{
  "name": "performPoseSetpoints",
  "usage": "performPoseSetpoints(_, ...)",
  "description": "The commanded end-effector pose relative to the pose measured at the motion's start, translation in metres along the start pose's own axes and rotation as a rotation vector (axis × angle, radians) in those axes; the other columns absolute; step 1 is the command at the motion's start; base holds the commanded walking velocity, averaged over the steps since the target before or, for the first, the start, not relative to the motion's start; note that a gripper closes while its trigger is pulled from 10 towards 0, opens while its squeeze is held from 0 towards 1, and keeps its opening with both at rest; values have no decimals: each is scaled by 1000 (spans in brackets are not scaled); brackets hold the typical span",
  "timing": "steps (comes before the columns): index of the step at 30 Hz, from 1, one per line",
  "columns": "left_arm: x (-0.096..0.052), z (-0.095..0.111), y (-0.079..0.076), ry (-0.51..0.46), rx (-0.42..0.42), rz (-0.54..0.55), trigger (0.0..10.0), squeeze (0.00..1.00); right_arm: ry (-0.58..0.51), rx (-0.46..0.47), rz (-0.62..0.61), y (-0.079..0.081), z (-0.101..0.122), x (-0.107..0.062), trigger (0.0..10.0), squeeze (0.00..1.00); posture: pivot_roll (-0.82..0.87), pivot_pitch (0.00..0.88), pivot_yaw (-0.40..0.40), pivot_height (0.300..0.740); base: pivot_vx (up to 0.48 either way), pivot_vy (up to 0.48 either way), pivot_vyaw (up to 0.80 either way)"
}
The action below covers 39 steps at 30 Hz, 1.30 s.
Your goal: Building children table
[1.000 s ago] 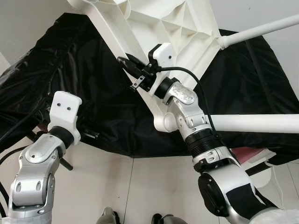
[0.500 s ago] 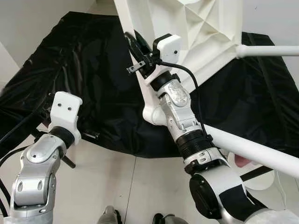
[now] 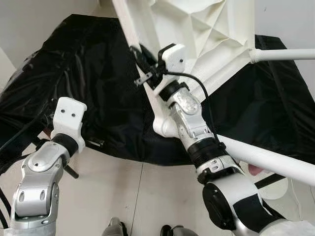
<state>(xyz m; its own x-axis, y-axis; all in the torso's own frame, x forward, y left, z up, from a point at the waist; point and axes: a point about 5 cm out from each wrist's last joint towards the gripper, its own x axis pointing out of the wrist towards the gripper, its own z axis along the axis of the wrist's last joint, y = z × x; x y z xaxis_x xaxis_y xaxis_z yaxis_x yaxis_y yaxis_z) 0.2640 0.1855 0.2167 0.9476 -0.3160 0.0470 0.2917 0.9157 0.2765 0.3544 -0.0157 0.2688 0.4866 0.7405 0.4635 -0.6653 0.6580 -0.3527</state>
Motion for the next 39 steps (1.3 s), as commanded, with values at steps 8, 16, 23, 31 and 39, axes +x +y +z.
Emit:
performPoseSetpoints(8, -3, -5, 5, 21, 1, 101, 10000, 0, 31, -115, 462, 14, 20, -4, 10000, 0, 34, 123, 20, 740, 0, 0, 0)
performPoseSetpoints(16, -3, -5, 5, 24, 1, 95, 10000, 0, 159, -307, 543, -10, 16, -13, 10000, 0, 29, 129, 26, 740, 0, 0, 0)
performPoseSetpoints(23, -3, -6, 5, 27, -2, 92, 10000, 0, 135, -480, 610, -4, 16, -16, 10000, 0, 31, 133, 29, 740, 0, 0, 0)
performPoseSetpoints(31, -4, -6, 6, 33, -2, 93, 10000, 0, 0, -386, 578, 10, 26, -9, 10000, 0, 39, 136, 30, 740, 0, 0, 0)
performPoseSetpoints(39, -5, -7, 6, 38, 3, 95, 10000, 0, -137, -352, 550, 18, 43, 3, 10000, 0, 44, 137, 31, 740, 0, 0, 0)
